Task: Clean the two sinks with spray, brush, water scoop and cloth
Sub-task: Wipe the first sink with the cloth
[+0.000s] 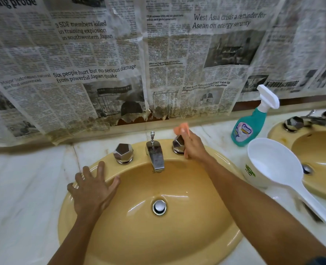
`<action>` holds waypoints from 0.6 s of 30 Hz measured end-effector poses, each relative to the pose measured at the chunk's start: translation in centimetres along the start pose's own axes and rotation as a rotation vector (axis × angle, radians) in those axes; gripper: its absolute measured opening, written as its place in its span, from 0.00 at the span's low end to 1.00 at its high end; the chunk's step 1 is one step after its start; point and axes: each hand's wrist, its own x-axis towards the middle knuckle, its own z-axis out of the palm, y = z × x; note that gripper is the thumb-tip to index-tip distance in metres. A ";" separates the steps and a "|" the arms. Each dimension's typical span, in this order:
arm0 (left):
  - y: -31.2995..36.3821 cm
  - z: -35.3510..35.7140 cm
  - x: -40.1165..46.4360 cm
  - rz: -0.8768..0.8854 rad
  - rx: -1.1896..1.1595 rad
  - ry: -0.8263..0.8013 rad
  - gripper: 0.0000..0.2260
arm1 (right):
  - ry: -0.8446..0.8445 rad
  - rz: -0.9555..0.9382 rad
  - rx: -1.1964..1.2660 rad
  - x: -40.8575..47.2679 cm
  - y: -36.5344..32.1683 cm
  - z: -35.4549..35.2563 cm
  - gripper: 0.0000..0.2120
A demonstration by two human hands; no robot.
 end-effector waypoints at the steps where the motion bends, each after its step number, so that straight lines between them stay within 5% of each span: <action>1: 0.0 0.0 0.0 -0.001 -0.002 0.000 0.31 | 0.070 0.049 0.074 -1.0 0.2 0.4 0.24; 4: 0.1 -0.1 0.0 -0.017 0.006 -0.018 0.31 | 0.093 -0.065 -0.098 -4.9 2.2 0.6 0.23; 8: 0.1 -0.1 -0.1 -0.009 0.003 -0.026 0.31 | 0.044 -0.061 -0.664 -5.3 6.9 -2.1 0.28; 15: -0.1 -0.2 -0.1 0.024 -0.036 -0.015 0.30 | -0.092 -0.059 -0.938 -7.8 8.4 -4.0 0.35; 18: -0.6 -0.1 -0.4 0.073 -0.070 -0.044 0.31 | 0.011 0.053 -0.920 -12.9 10.4 -5.7 0.34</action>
